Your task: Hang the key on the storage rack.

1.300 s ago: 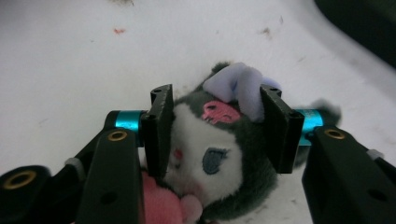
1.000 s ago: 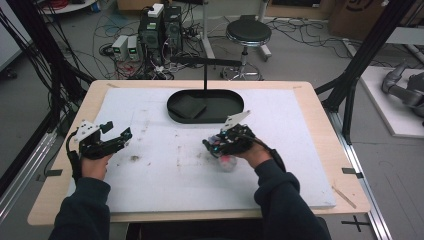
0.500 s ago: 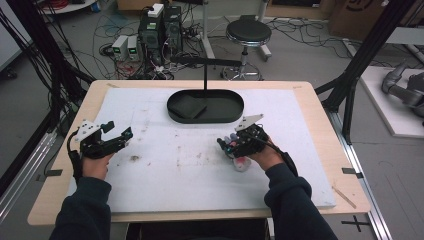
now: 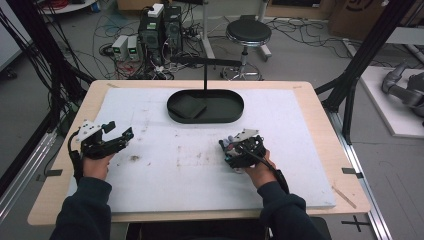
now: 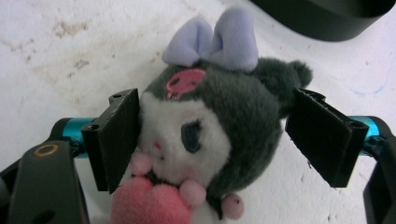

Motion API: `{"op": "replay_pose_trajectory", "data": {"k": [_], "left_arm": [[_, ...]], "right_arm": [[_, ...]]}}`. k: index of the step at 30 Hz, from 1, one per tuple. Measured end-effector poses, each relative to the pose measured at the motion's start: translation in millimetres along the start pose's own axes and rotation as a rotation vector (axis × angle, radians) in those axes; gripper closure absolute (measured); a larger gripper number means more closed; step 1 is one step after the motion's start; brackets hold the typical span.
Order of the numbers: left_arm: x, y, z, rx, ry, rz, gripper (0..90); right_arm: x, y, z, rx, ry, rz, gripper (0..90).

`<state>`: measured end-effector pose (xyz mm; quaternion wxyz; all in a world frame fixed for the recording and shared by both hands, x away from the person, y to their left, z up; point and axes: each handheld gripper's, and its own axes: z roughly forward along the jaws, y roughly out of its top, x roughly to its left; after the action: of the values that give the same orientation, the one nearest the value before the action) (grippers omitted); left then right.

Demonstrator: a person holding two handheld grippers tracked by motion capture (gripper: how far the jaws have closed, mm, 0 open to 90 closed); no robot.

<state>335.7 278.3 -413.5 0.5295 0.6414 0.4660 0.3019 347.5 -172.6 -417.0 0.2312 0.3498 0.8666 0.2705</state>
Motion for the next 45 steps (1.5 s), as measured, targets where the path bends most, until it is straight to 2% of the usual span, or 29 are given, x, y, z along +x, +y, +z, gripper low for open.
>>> {"op": "replay_pose_trajectory", "data": {"k": [3,4,5,6,7,9,11,14,21,28,35,38,41,45], "left_arm": [[0.9,-0.4,-0.3,0.001,0.001,0.0,26.4],[1.1,-0.5,-0.5,0.0,0.002,-0.002,26.6],[1.4,-0.5,-0.6,-0.001,0.002,-0.003,26.7],[1.5,-0.4,-0.8,-0.002,0.002,-0.002,26.8],[1.3,-0.4,-1.1,-0.003,0.003,-0.004,26.8],[1.4,-0.4,-1.1,-0.003,0.003,-0.005,27.0],[1.5,-0.5,-0.7,-0.003,0.002,-0.004,27.0],[1.3,-0.4,-0.4,-0.003,0.001,-0.005,27.2],[1.0,0.7,0.5,-0.008,-0.003,-0.004,27.3],[0.7,0.8,1.7,-0.012,-0.009,-0.005,27.4],[0.6,1.5,1.7,-0.018,-0.012,-0.003,27.6],[0.4,2.1,1.8,-0.02,-0.013,-0.002,27.6],[0.2,2.5,2.2,-0.024,-0.018,0.001,27.8],[-0.4,2.5,3.2,-0.026,-0.022,0.001,28.3]], "right_arm": [[7.7,-1.7,2.6,0.051,0.033,-0.049,19.3],[10.3,-2.8,4.1,0.062,0.046,-0.057,22.2],[11.5,-3.4,4.8,0.067,0.065,-0.061,32.0],[11.0,-3.5,5.2,0.055,0.062,-0.085,33.1],[10.4,-3.0,4.1,0.05,0.051,-0.077,35.0],[3.8,-2.0,0.9,0.015,0.071,-0.05,37.8],[-5.0,-0.9,-3.4,-0.019,0.11,-0.03,38.2],[-26.2,3.2,-11.0,-0.083,0.235,0.031,38.1],[-79.3,25.6,-35.4,-0.159,0.371,0.118,38.1],[-118.5,48.1,-54.6,-0.224,0.464,0.173,39.2],[-139.2,63.0,-60.2,-0.294,0.562,0.247,39.3],[-143.0,67.8,-58.8,-0.312,0.577,0.265,39.3],[-146.3,76.0,-55.7,-0.301,0.563,0.276,39.3],[-153.5,91.6,-49.4,-0.315,0.513,0.287,39.3]]}}
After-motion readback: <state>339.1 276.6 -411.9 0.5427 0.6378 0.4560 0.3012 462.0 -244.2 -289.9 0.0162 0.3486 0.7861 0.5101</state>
